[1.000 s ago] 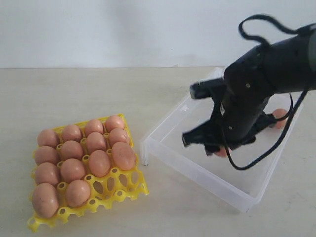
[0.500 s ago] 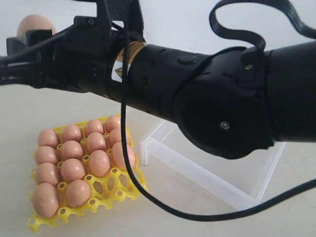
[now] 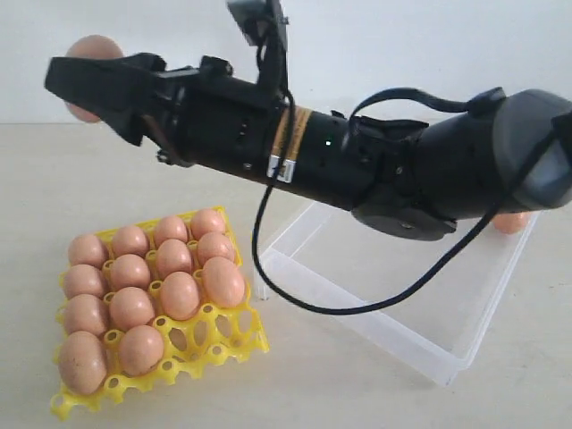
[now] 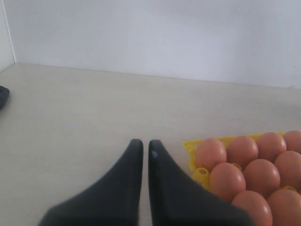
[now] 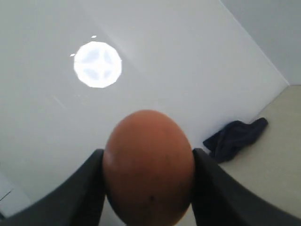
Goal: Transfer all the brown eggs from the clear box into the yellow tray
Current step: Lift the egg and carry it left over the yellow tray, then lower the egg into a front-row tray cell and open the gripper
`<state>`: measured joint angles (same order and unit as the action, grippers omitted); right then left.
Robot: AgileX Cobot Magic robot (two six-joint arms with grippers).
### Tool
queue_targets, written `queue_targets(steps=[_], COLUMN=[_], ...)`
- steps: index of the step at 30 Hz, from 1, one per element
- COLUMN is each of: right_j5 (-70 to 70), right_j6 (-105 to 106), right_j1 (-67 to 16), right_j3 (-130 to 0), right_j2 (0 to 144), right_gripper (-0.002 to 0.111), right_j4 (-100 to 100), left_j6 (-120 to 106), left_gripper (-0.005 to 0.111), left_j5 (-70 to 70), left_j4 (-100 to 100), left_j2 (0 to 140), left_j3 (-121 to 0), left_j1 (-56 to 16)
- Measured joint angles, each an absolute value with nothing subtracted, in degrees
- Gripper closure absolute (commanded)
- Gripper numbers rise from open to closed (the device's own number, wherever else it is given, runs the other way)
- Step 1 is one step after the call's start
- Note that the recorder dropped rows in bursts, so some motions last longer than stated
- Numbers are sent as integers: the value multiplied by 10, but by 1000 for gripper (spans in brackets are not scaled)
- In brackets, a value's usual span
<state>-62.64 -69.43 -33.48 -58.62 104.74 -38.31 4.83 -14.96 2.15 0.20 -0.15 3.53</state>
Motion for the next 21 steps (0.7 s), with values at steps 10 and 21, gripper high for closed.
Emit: queue_targets(steps=[10, 21], right_j5=[-620, -379], right_j6=[-714, -646], right_j1=[-295, -365], right_j3=[-585, -583], right_j2=[1096, 1109], right_gripper=[108, 108], right_j4=[-709, -780], left_j6=[48, 48], left_gripper=[103, 103], left_j5=[-150, -148], left_j4=[22, 22], left_j2=[2, 2], left_j3=[-1, -1], left_j1=[35, 35])
